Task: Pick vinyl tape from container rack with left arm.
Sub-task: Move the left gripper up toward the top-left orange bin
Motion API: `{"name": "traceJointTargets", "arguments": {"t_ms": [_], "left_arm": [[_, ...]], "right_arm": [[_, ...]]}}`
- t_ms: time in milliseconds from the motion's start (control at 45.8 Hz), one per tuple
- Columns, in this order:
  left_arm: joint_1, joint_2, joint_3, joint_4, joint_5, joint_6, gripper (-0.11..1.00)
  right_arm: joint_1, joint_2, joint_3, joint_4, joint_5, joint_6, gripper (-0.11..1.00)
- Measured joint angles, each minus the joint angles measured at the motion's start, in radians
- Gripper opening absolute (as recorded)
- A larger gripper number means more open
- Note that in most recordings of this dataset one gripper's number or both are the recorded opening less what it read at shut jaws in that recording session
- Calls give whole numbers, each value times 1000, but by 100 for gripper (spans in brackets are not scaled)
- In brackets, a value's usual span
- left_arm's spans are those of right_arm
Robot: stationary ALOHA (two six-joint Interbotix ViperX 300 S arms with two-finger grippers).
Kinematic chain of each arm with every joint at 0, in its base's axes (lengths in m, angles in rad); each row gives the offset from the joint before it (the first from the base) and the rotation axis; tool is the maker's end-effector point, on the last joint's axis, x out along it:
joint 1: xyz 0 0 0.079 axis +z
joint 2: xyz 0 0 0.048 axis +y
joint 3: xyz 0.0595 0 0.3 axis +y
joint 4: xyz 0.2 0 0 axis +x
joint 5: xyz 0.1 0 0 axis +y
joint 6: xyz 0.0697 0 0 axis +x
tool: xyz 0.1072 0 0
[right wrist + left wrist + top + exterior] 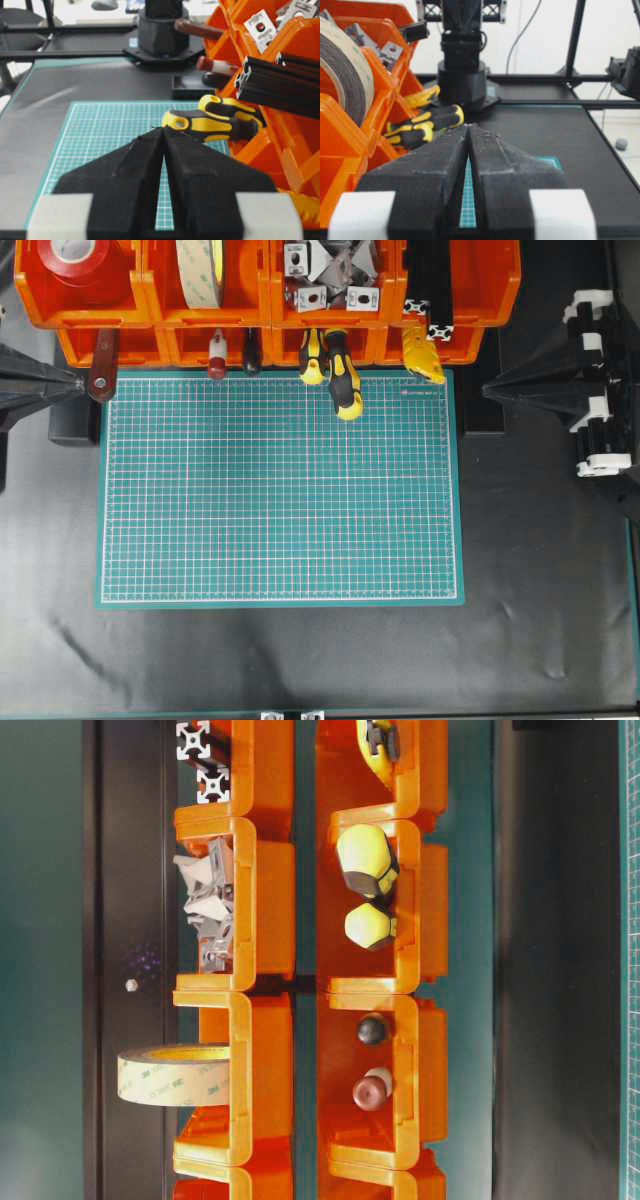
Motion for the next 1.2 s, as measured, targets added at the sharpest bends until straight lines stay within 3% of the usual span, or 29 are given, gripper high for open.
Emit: {"name": "traceJointTargets", "arguments": {"t_ms": [65,196,414,502,807,1003,1091,1200], "left_arm": [[2,2,-14,17,26,-18,1],[5,9,-163,51,209,-80,0],[20,54,-428,58,644,-87,0],[46,114,-584,61,879,-86,0],[106,380,-1026,77,1534,-15,0],[129,525,-1180,80,1729,84,1],[140,560,-1201,81,1766,115,10],[150,584,-1204,81,1798,133,39]], "right_arm": [[0,0,0,0,-2,8,6],[-2,3,0,2,-8,12,0],[0,3,-2,0,-8,12,0],[2,3,0,8,-8,21,0],[3,-5,0,12,-8,38,0],[3,-8,-2,12,-6,55,0],[5,-8,-2,14,-6,57,0],[5,-8,-2,14,-6,57,0]]}}
